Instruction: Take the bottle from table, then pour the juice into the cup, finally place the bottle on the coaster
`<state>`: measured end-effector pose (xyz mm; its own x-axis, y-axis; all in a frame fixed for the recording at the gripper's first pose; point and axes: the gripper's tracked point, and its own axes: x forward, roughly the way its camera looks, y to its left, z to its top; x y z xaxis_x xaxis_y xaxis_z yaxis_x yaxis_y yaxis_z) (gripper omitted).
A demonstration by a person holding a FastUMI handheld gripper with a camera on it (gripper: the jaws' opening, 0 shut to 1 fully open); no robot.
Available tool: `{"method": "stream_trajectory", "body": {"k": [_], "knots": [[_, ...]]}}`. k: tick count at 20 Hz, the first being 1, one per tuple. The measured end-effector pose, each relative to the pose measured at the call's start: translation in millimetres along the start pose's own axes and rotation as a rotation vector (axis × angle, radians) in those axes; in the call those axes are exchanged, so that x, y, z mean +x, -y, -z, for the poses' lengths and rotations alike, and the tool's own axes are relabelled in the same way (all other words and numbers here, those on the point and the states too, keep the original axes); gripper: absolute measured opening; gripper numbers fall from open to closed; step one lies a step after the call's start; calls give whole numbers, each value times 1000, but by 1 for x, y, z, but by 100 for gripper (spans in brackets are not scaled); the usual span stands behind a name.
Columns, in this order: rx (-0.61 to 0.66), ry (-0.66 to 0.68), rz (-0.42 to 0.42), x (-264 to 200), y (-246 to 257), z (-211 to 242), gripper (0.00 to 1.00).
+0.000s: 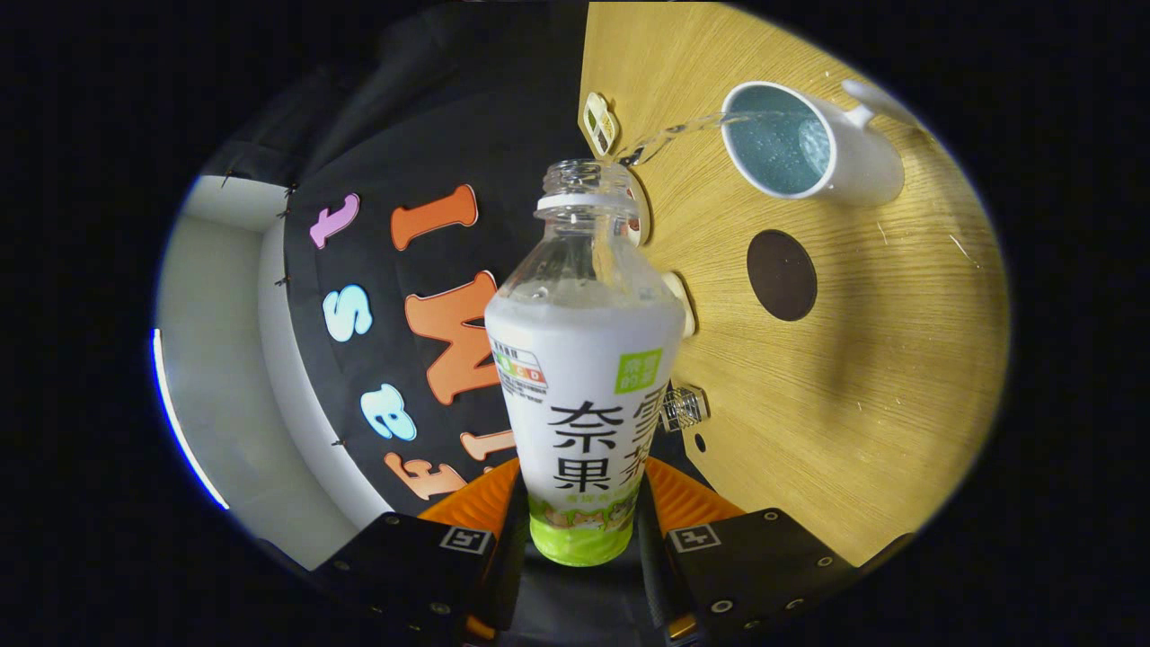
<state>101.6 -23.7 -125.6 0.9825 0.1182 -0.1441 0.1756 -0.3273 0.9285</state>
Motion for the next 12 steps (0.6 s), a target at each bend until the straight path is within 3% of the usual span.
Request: {"method": "stream_trajectory", "body": {"k": [12], "knots": [[62,-2,-5,0,-3,1,57]]}}
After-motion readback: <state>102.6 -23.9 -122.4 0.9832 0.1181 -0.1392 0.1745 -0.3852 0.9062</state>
